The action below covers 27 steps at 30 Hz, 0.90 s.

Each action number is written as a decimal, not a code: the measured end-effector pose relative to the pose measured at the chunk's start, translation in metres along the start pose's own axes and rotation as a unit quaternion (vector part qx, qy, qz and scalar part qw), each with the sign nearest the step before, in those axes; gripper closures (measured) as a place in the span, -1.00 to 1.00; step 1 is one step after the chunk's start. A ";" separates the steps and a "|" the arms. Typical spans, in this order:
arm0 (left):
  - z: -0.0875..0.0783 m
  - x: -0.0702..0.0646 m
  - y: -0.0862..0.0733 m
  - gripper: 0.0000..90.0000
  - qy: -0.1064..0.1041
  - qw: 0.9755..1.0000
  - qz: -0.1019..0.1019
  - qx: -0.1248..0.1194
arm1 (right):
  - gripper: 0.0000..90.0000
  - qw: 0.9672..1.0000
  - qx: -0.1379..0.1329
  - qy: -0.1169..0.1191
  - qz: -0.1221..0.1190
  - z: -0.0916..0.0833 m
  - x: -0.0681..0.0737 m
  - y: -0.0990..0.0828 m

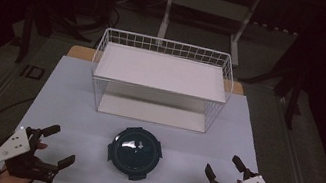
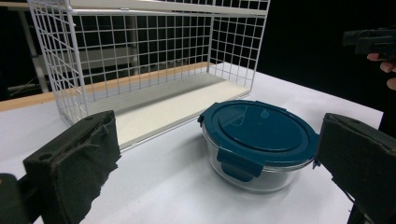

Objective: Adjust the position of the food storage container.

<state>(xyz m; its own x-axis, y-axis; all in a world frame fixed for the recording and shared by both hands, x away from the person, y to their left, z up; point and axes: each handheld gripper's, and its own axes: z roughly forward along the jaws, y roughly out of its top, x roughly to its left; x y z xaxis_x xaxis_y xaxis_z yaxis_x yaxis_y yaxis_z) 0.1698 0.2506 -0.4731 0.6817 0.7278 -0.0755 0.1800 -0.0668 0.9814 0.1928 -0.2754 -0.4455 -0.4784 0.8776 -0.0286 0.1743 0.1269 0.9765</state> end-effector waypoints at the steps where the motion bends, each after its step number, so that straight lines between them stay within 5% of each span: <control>1: 0.000 0.000 0.000 -1.00 -0.001 1.000 -0.001 0.000 | -0.75 1.000 -0.001 -0.001 -0.001 -0.001 0.001 0.001; 10: 0.002 -0.008 0.006 -1.00 -0.020 1.000 -0.004 0.006 | -0.75 1.000 -0.014 -0.001 -0.003 -0.009 0.006 0.007; 15: 0.008 -0.014 0.016 -1.00 -0.033 0.999 0.017 0.018 | -0.75 1.000 -0.012 -0.002 0.002 -0.009 0.006 0.008; 17: 0.011 -0.016 0.023 -1.00 -0.041 0.997 0.025 0.056 | -0.75 1.000 -0.014 0.001 0.002 -0.009 0.006 0.008; 19: 0.013 -0.014 0.023 -1.00 -0.040 0.997 0.021 0.066 | -0.75 1.000 -0.015 0.000 0.001 -0.010 0.007 0.009; 22: 0.021 -0.008 0.024 -1.00 -0.057 0.993 0.001 0.100 | -0.75 1.000 -0.016 0.001 0.002 -0.010 0.007 0.009; 26: 0.032 -0.004 0.019 -0.54 -0.084 0.989 -0.002 0.124 | -0.75 1.000 -0.013 0.005 0.006 -0.008 0.007 0.008; 27: 0.039 -0.002 0.014 -0.29 -0.093 0.985 -0.003 0.144 | -0.75 1.000 -0.014 0.005 0.005 -0.009 0.007 0.007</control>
<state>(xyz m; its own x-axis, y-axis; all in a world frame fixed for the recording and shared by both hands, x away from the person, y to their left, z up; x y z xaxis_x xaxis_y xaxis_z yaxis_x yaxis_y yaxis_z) 0.1986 0.2212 -0.4656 0.7933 0.5927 -0.1394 0.3601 -0.2722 0.8923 0.1832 -0.2728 -0.4365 -0.4860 0.8738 -0.0176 0.1551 0.1060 0.9822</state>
